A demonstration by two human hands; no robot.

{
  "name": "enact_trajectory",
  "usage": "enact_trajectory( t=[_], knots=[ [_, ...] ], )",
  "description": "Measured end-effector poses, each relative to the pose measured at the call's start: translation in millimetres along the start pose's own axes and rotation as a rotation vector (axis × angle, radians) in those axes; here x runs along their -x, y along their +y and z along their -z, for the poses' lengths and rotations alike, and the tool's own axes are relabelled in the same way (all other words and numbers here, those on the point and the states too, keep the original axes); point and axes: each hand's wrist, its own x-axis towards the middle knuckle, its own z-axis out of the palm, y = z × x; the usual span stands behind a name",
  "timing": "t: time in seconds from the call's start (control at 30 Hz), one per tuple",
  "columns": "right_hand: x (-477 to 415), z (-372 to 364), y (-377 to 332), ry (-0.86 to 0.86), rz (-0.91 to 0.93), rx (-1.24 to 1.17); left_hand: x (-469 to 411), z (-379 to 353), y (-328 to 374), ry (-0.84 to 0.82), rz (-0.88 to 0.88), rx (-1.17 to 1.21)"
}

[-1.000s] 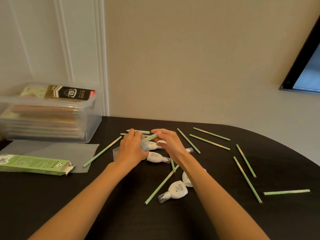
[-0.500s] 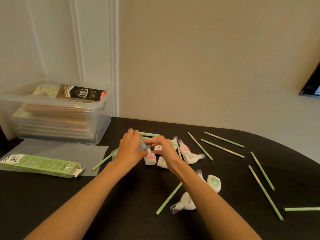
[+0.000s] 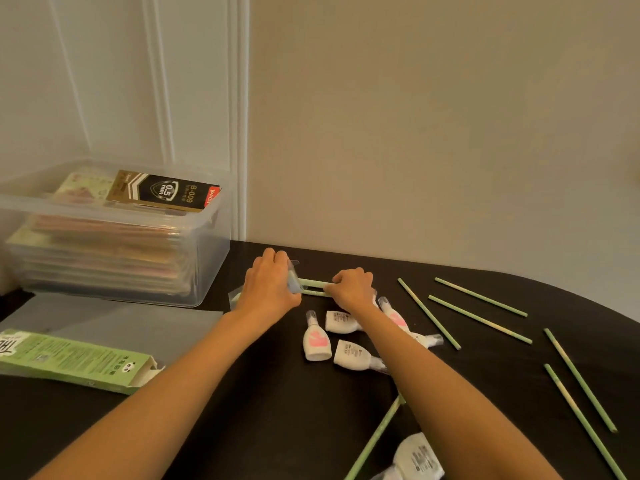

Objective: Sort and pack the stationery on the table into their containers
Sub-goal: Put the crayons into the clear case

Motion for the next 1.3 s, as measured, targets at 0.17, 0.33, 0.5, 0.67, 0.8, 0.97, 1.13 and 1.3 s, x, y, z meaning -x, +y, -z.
enact_trajectory(
  t=[0.17,0.33,0.5,0.67,0.8,0.97,1.13,1.3],
  knots=[
    [-12,-9,-6,0.025,-0.075,-0.002,-8,-7,-5,-0.012,-0.011,0.000],
    [-8,-2,-10,-0.017,-0.079,0.003,-5,-7,-5,-0.009,-0.007,0.008],
    [6,14,-7,0.081,-0.050,-0.483,2,2,-4,0.000,-0.023,-0.011],
    [41,59,1,0.174,0.004,-0.914,15,13,9,0.004,-0.023,-0.002],
    [75,83,7,0.155,0.011,-1.010,36,19,26,0.002,-0.006,0.040],
    [105,91,13,0.205,-0.046,-1.008,63,22,48,-0.028,-0.067,0.079],
    [123,102,23,0.253,-0.166,-1.125,83,28,61,-0.086,-0.196,0.109],
    [139,111,24,0.303,-0.152,-1.146,94,33,64,-0.093,-0.211,0.166]
  ],
)
